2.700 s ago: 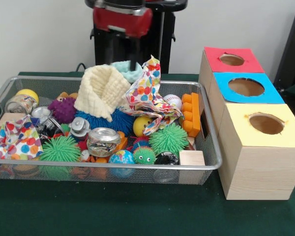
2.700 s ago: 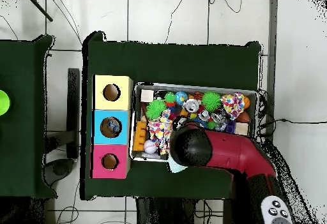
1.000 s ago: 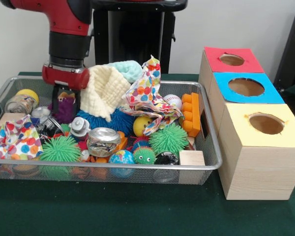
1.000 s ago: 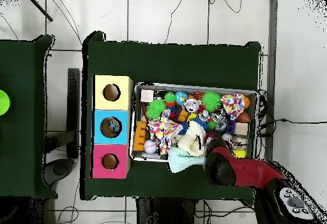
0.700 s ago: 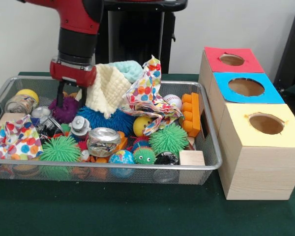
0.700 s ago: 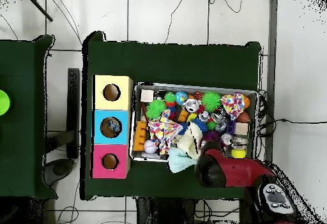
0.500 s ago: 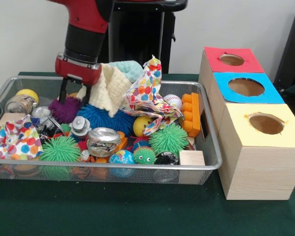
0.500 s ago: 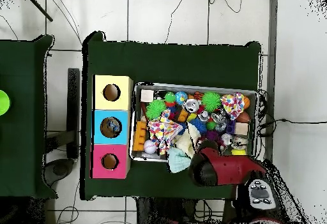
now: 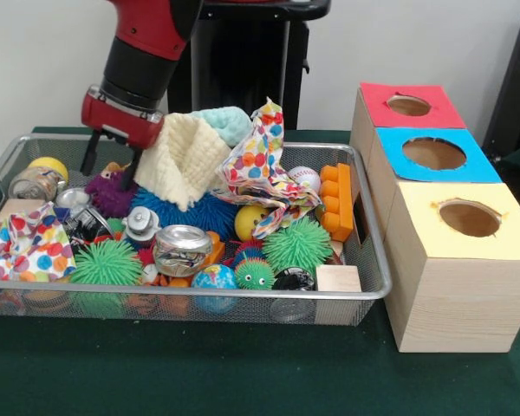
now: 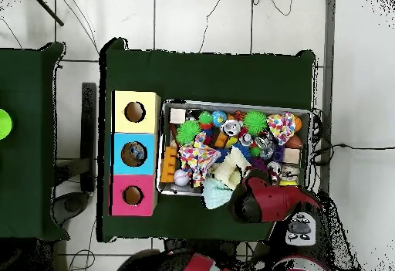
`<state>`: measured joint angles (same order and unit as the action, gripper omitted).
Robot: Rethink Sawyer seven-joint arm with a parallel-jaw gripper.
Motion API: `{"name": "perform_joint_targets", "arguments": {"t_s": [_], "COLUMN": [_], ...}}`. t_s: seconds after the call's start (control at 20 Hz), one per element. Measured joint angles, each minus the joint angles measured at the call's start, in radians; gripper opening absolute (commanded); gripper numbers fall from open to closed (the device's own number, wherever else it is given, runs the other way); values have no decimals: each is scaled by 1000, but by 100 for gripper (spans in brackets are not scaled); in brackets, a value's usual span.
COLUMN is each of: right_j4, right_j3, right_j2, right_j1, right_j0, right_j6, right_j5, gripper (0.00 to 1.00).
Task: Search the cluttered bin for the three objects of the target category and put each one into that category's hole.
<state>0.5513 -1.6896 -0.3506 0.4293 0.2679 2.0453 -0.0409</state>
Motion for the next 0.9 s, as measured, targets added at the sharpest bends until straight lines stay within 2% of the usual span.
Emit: {"name": "perform_joint_targets", "arguments": {"t_s": [0.15, 0.5, 0.9], "right_j4": [-22, -51, -104], "right_j3": [12, 40, 66], "right_j2": [-35, -65, -79], "right_j1": [-32, -94, -166], "right_j0": [-13, -8, -2], "right_j6": [0, 0, 0], "right_j5": [-1, -22, -132], "gripper": [100, 100, 100]}}
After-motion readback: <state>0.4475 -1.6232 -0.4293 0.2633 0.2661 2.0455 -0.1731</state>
